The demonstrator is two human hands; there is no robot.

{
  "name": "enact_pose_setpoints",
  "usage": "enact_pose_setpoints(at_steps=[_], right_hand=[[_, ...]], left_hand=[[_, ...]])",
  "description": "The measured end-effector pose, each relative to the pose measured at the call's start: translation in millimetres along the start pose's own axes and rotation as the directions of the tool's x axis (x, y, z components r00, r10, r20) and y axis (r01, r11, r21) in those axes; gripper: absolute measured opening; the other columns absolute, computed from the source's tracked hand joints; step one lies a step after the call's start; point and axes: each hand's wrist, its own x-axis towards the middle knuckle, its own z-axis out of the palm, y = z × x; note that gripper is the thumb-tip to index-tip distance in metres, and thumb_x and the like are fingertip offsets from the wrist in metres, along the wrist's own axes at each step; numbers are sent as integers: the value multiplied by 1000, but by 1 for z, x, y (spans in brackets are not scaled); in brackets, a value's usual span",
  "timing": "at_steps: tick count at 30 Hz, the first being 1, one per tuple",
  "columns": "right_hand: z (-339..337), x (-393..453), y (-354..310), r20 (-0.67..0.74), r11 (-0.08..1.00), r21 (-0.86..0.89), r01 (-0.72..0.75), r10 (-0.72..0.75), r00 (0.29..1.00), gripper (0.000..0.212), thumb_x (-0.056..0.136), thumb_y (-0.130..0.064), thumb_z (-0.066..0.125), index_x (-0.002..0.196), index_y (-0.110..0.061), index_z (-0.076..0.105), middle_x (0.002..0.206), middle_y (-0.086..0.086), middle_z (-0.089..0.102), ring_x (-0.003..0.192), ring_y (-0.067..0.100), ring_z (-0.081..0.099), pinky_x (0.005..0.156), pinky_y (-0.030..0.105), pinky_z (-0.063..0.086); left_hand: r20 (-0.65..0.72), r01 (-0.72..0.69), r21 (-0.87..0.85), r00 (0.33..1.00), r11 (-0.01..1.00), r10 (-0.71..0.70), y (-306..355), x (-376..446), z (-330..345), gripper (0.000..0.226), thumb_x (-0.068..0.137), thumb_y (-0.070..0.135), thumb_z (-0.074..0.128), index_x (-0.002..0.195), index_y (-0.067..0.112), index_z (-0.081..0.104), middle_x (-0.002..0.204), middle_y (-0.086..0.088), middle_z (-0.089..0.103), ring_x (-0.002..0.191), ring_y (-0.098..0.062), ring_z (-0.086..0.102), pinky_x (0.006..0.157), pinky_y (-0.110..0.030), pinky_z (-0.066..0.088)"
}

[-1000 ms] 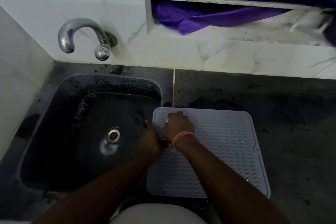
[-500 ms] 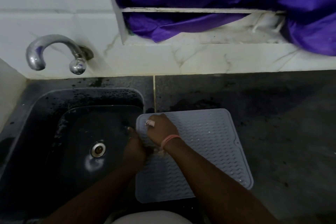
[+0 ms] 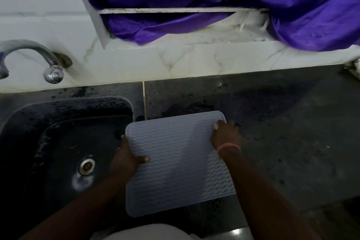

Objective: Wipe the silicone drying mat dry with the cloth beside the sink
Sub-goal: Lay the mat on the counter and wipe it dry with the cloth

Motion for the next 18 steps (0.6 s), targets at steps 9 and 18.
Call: enact_pose_setpoints(at_steps=[9,18], right_hand=[[-4,1,-18,127,999,-32,39,-34,991,43,91,-31,53,131,-15,54,147,18,39,128,38,45,100,46,45],[12,-18,-66,153,987,-44,155,-147,977,42,91,-29,55,129,-12,56,142,13,41,126,33,43,101,42,42]], left_hand=[[-6,24,42,1000,999,-24,-1,4,1,135,67,37,92,161,15,-3,162,-12,29,148,-33,30,114,-45,32],[0,17,43,1000,999,-17,-1,2,-2,137,64,42,92,160,12,-1,164,-12,27,150,-32,25,117,-44,29]])
